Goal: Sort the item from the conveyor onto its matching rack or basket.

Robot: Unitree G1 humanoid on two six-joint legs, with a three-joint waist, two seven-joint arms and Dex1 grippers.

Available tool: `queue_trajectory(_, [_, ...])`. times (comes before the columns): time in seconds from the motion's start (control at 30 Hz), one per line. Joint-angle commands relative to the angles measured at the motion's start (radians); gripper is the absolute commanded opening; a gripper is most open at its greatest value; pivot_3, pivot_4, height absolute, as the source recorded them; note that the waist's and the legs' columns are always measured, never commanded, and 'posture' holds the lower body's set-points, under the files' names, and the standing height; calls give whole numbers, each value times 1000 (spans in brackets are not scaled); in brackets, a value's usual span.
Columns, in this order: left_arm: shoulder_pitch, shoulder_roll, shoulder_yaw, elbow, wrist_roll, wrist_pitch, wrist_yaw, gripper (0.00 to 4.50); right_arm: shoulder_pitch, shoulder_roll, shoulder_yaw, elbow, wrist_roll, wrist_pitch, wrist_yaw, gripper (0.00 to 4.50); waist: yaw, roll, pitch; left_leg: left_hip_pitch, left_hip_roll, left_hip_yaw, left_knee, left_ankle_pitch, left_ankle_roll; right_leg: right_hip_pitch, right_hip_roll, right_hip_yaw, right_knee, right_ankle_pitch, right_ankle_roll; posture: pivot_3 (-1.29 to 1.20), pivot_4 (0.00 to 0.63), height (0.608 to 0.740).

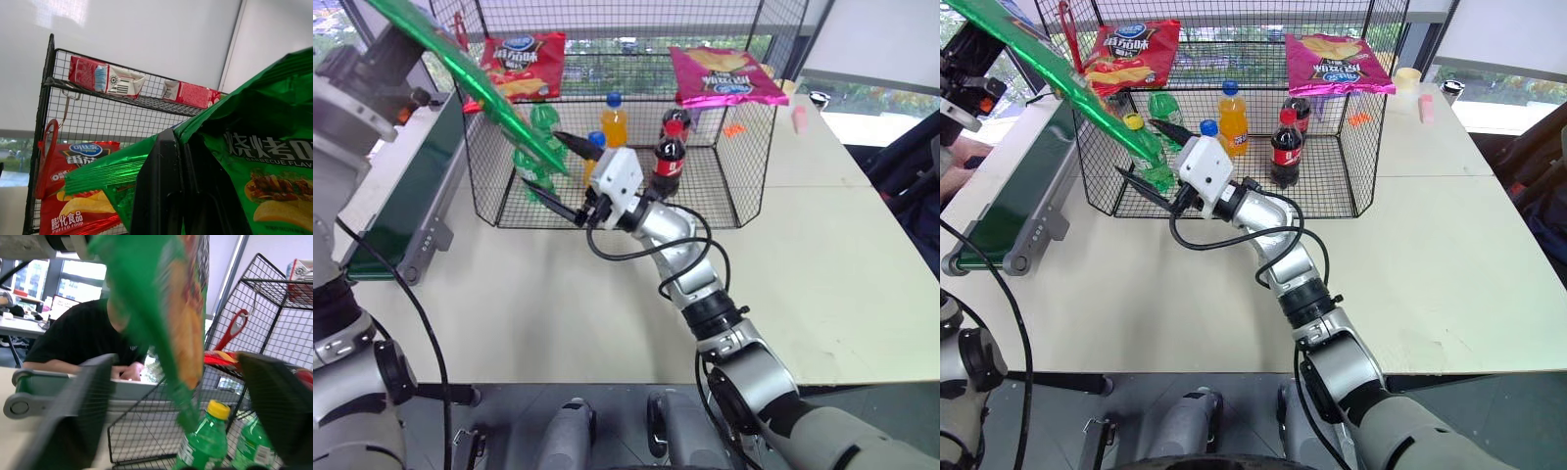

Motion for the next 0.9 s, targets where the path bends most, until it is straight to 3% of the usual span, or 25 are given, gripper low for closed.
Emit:
queue_trajectory(0.03, [-13, 7, 37, -47, -12, -9, 6, 0, -46, 27, -11, 5, 7, -30, -18, 1768, 0, 0, 0, 0, 0, 0, 0, 0, 0, 0, 0, 0, 0, 0, 0, 0, 150, 740])
queue_trajectory(0.13, [-2, 5, 41, -54, -11, -8, 10, 0, -54, 31, -13, 11, 12, -32, -21, 302, 0, 0, 0, 0, 0, 0, 0, 0, 0, 0, 0, 0, 0, 0, 0, 0, 150, 740])
queue_trajectory(0.17, [-1, 4, 44, -55, -10, -9, 13, 0, -55, 32, -15, 11, 14, -32, -21, 59, 0, 0, 0, 0, 0, 0, 0, 0, 0, 0, 0, 0, 0, 0, 0, 0, 150, 740])
queue_trajectory(0.67, [86, 54, 92, -44, 46, -17, -3, 0, -71, -33, -42, -31, -36, -54, -80, 59, 0, 0, 0, 0, 0, 0, -1, 0, 0, 0, 0, 0, 0, 0, 0, 0, 150, 740])
queue_trajectory(0.8, [111, 54, 108, -51, 41, -17, -16, 1212, -67, -63, -44, -54, -41, -62, -82, 0, 0, 0, 0, 0, 0, 0, -1, 0, 0, 0, 0, 0, -1, 0, 0, 0, 150, 740])
queue_trajectory(0.9, [122, 60, 113, -46, 70, -29, -24, 2706, -63, -93, -43, -88, -44, -65, -75, 0, 0, 0, 0, 0, 0, 0, -1, 0, 0, 0, 0, 0, -1, 0, 0, 0, 150, 740])
